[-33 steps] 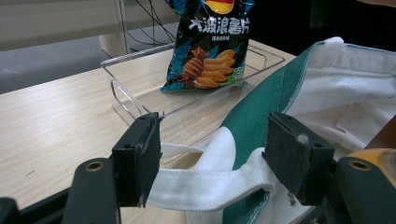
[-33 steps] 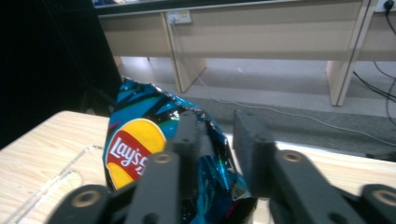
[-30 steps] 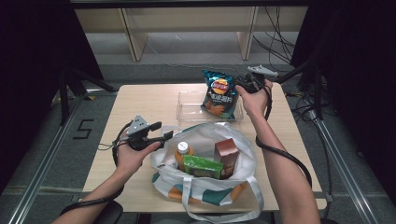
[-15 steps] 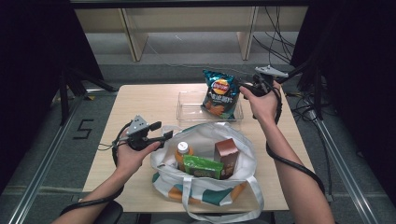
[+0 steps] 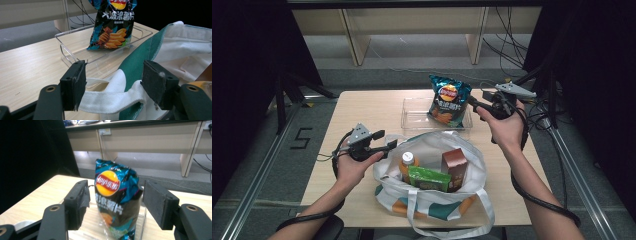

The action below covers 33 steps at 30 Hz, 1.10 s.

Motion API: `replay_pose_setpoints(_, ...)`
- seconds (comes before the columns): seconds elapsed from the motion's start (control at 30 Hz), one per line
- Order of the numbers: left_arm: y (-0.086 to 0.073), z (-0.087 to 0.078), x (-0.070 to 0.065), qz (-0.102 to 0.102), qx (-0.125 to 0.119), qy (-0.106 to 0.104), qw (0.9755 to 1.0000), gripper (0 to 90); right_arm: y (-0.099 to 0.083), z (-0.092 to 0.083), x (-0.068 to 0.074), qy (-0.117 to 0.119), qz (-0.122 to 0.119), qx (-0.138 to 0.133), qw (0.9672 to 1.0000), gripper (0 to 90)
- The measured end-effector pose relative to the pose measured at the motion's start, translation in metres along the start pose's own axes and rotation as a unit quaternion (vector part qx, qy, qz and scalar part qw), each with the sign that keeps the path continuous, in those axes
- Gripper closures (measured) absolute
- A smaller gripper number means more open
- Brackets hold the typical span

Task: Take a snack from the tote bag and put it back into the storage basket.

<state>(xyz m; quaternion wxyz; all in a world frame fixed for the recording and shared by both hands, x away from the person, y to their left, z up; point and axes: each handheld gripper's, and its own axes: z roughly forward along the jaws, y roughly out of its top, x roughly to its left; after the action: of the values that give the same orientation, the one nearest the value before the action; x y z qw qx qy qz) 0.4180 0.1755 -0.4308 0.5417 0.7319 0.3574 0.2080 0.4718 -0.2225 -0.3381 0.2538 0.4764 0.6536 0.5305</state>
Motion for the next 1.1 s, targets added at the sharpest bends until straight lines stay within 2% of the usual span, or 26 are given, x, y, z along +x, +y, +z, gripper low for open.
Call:
replay_pose_setpoints(0.1,0.0,0.0,0.0,0.0,0.0,0.0,1.0,35.6,-0.007,-0.008,0.002,0.009,-0.012,0.0,0.9999,39.1)
replay_pose_setpoints(0.27,0.0,0.0,0.001,-0.002,0.002,0.002,1.0,35.5,-0.023,-0.025,0.013,0.031,-0.017,0.009,0.9993,44.3)
replay_pose_setpoints(0.3,-0.001,0.001,0.0,-0.007,0.0,0.0,1.0,35.5,-0.027,-0.029,0.015,0.032,-0.018,0.013,0.9992,44.2)
replay_pose_setpoints(0.37,0.0,0.0,0.001,0.0,0.0,-0.001,1.0,35.5,-0.035,-0.036,0.019,0.033,-0.025,0.017,0.999,44.0)
replay_pose_setpoints(0.4,0.0,0.0,0.001,0.001,0.0,-0.001,1.0,35.5,-0.039,-0.041,0.021,0.031,-0.018,0.022,0.9991,43.9)
replay_pose_setpoints(0.47,0.0,0.001,0.001,0.001,0.001,-0.001,1.0,35.5,-0.046,-0.049,0.022,0.033,-0.028,0.023,0.9988,43.8)
replay_pose_setpoints(0.5,0.0,0.001,0.0,0.001,0.001,-0.001,1.0,35.5,-0.049,-0.053,0.025,0.034,-0.02,0.019,0.9991,43.8)
replay_pose_setpoints(0.7,-0.001,0.0,0.0,0.004,-0.002,0.002,1.0,35.5,-0.066,-0.075,0.03,0.049,-0.022,0.029,0.9981,44.1)
replay_pose_setpoints(0.8,-0.001,0.0,0.001,0.002,-0.002,0.004,1.0,35.6,-0.073,-0.082,0.037,0.057,-0.015,0.028,0.9979,44.1)
replay_pose_setpoints(0.83,-0.001,0.0,0.001,0.002,-0.002,0.003,1.0,35.6,-0.074,-0.083,0.038,0.063,-0.019,0.026,0.9975,44.2)
replay_pose_setpoints(0.87,-0.001,0.0,0.002,0.003,-0.002,0.003,1.0,35.6,-0.075,-0.086,0.041,0.062,-0.009,0.031,0.9976,44.1)
replay_pose_setpoints(0.9,-0.001,-0.001,0.002,0.003,-0.002,0.003,1.0,35.6,-0.076,-0.085,0.041,0.066,-0.026,0.025,0.9972,44.1)
replay_pose_setpoints(0.97,-0.002,-0.001,0.002,0.001,-0.001,0.003,1.0,35.6,-0.078,-0.088,0.045,0.068,-0.008,0.032,0.9971,43.9)
replay_pose_setpoints(1.0,-0.002,-0.001,0.002,0.0,-0.001,0.003,1.0,35.6,-0.078,-0.087,0.044,0.069,-0.022,0.029,0.9969,43.9)
replay_pose_setpoints(1.1,-0.002,-0.001,0.003,0.0,-0.002,0.004,1.0,35.6,-0.081,-0.09,0.049,0.073,-0.012,0.038,0.9965,43.5)
